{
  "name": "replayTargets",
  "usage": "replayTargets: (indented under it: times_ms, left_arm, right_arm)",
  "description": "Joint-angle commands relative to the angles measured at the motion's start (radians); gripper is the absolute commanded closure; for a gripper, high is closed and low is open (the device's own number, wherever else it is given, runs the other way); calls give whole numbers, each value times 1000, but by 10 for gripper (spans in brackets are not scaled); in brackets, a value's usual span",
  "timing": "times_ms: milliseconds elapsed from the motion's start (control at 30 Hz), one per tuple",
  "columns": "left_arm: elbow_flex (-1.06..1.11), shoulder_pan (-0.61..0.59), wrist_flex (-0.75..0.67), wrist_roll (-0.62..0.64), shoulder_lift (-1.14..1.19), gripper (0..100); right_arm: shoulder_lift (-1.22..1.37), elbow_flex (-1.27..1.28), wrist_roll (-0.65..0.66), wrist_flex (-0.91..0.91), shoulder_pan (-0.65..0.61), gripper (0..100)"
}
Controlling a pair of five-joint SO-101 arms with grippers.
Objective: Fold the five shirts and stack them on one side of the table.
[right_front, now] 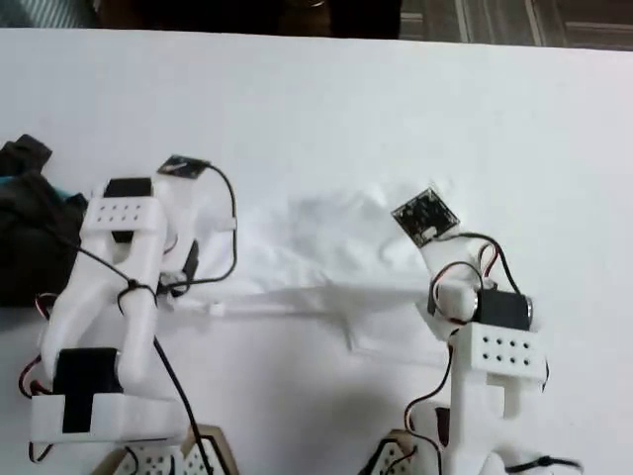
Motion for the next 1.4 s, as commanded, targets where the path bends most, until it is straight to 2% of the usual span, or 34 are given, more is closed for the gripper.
replayTargets:
  times_ms: [0,267,567,700,767,933,1000,1200,1300,1367]
  left_arm:
    - [-15,-12,11,-5,-54,973]
    - [-22,-6,41,-6,-107,973]
    - [111,-11,-138,-68,-107,973]
    - [107,-11,-155,-97,-107,972]
    - [105,-11,-152,-100,-107,954]
    - [79,-12,-109,-101,-114,817]
    - [25,-12,-68,-100,-114,806]
    - [-262,-12,100,-95,-112,806]
    - [-390,-12,114,-92,-107,806]
    - [-423,-8,77,-64,-106,880]
  right_arm:
    - [-51,-9,9,19,48,977]
    - [-88,2,58,58,81,977]
    - [-93,183,58,-48,81,977]
    - [-93,190,51,-61,81,972]
    - [-93,186,49,-56,82,939]
    - [-94,150,48,-56,79,773]
    - [-94,117,48,-56,79,755]
    - [-94,-91,-140,24,79,755]
    - [-84,-193,-253,-5,79,761]
    - [-73,-224,-301,-71,59,857]
